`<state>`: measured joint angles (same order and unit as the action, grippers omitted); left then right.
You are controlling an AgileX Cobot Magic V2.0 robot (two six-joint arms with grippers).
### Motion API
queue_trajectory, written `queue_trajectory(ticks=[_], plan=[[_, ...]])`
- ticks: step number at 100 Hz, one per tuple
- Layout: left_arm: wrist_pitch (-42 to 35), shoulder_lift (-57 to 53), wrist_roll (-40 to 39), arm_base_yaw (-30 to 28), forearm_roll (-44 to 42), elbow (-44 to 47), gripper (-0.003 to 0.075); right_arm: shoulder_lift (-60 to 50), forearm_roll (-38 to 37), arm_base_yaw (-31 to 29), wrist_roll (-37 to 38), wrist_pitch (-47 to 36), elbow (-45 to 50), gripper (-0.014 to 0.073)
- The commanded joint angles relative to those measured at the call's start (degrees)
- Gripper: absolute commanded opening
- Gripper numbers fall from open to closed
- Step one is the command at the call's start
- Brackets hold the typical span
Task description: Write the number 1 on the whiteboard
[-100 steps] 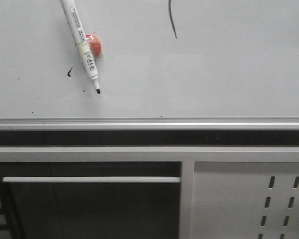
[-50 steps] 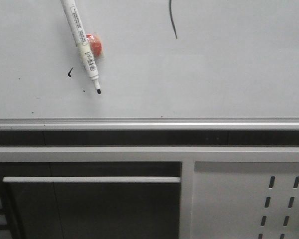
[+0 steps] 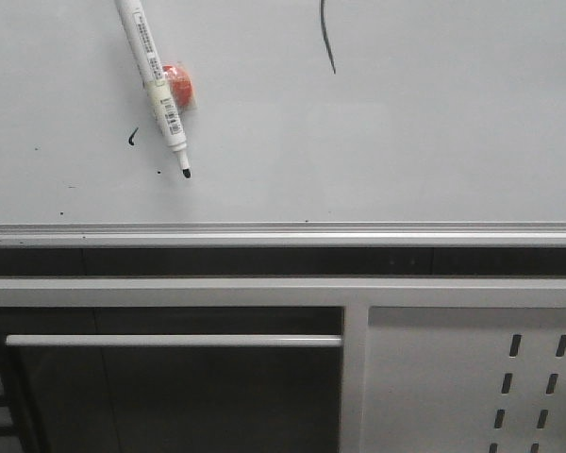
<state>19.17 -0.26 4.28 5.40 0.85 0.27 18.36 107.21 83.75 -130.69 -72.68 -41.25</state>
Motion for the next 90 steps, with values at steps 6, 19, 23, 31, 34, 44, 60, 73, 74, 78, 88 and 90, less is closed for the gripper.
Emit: queue_trajectory(ticks=[6, 19, 23, 31, 34, 44, 60, 73, 74, 78, 88, 90], plan=[[-2.74, -1.70, -0.01, 0.32, -0.36, 1.27, -0.0018, 0.82, -0.93, -0.11, -0.41, -1.59, -1.65, -0.0071], [-2.74, -1.70, -0.01, 0.32, -0.36, 1.27, -0.0018, 0.82, -0.93, -0.11, -0.41, -1.59, -1.65, -0.0071], [-2.74, -1.70, -0.01, 0.32, -0.36, 1.27, -0.0018, 0.82, -0.93, -0.11, -0.41, -1.59, -1.65, -0.0071], [-2.74, -1.70, -0.01, 0.32, -0.36, 1.27, -0.0018, 0.82, -0.93, -0.11, -0.41, -1.59, -1.65, -0.0071], [-2.74, -1.70, -0.01, 0.32, -0.36, 1.27, -0.0018, 0.82, -0.93, -0.11, -0.41, -1.59, -1.65, -0.0071], [-2.74, -1.70, -0.01, 0.32, -0.36, 1.27, -0.0018, 0.82, -0.93, -0.11, -0.41, -1.59, -1.65, -0.0071], [-2.74, -1.70, -0.01, 0.32, -0.36, 1.27, -0.0018, 0.82, -0.93, -0.11, -0.41, -1.59, -1.65, -0.0071], [-2.74, -1.70, -0.01, 0.32, -0.36, 1.27, -0.0018, 0.82, -0.91, -0.11, 5.78, 2.25, -1.77, -0.0071], [-2.74, -1.70, -0.01, 0.32, -0.36, 1.27, -0.0018, 0.82, -0.91, -0.11, 6.39, 2.72, -1.77, -0.0071], [-2.74, -1.70, -0.01, 0.32, -0.36, 1.27, -0.0018, 0.82, -0.91, -0.11, 10.22, 6.12, -1.77, -0.0071], [-2.74, -1.70, -0.01, 0.32, -0.36, 1.27, -0.0018, 1.03, -0.91, -0.11, 20.66, 16.22, -1.66, -0.0071], [-2.74, -1.70, -0.01, 0.32, -0.36, 1.27, -0.0018, 1.04, -0.91, -0.11, 21.89, 18.29, -1.66, -0.0071]])
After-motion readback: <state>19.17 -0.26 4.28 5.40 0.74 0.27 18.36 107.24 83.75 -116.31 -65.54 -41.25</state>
